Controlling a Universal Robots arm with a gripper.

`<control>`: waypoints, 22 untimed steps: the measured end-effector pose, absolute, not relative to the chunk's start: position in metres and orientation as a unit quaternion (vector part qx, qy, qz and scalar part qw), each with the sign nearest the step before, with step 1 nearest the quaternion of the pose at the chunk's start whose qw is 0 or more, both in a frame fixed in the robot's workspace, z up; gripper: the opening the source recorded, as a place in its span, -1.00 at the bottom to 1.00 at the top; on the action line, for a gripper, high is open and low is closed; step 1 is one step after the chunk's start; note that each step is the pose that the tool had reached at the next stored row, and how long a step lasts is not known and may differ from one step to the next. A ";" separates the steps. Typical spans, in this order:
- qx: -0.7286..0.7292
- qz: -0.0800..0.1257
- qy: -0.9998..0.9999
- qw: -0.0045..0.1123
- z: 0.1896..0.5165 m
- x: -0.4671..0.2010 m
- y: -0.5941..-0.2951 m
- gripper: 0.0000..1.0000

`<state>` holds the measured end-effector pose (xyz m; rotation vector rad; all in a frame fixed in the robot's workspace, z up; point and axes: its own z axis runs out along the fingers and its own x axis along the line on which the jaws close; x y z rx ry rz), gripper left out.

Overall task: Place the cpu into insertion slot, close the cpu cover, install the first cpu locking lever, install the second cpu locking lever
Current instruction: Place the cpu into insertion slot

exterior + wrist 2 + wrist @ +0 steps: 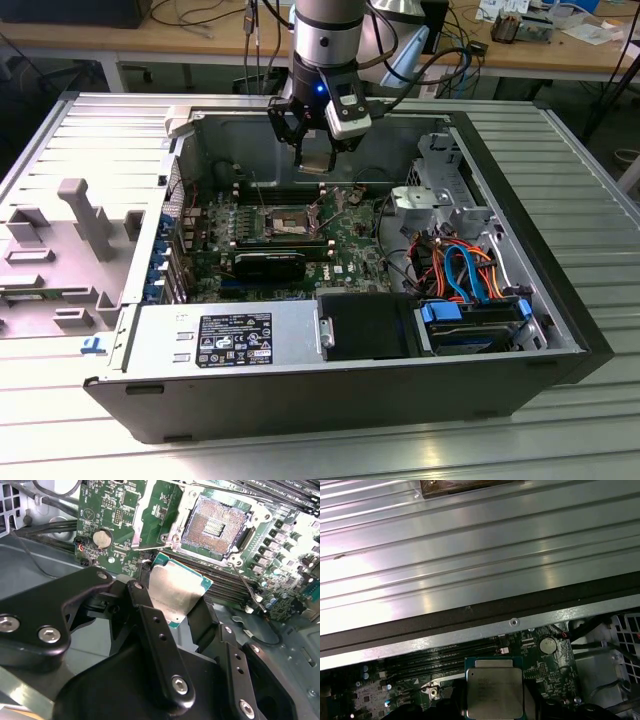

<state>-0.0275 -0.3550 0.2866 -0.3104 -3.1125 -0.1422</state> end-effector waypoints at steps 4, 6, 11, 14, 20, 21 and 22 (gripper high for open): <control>-0.102 -0.045 -0.994 0.005 0.286 -0.027 -0.355 0.08; -0.103 -0.045 -0.994 0.005 0.286 -0.027 -0.355 0.08; -0.106 -0.045 -0.993 0.005 0.286 -0.027 -0.355 0.08; -0.107 -0.045 -0.993 0.005 0.286 -0.027 -0.355 0.08; -0.111 -0.046 -0.993 0.005 0.286 -0.027 -0.355 0.08; -0.112 -0.045 -0.993 0.005 0.286 -0.027 -0.355 0.08; -0.112 -0.045 -0.993 0.005 0.286 -0.027 -0.355 0.08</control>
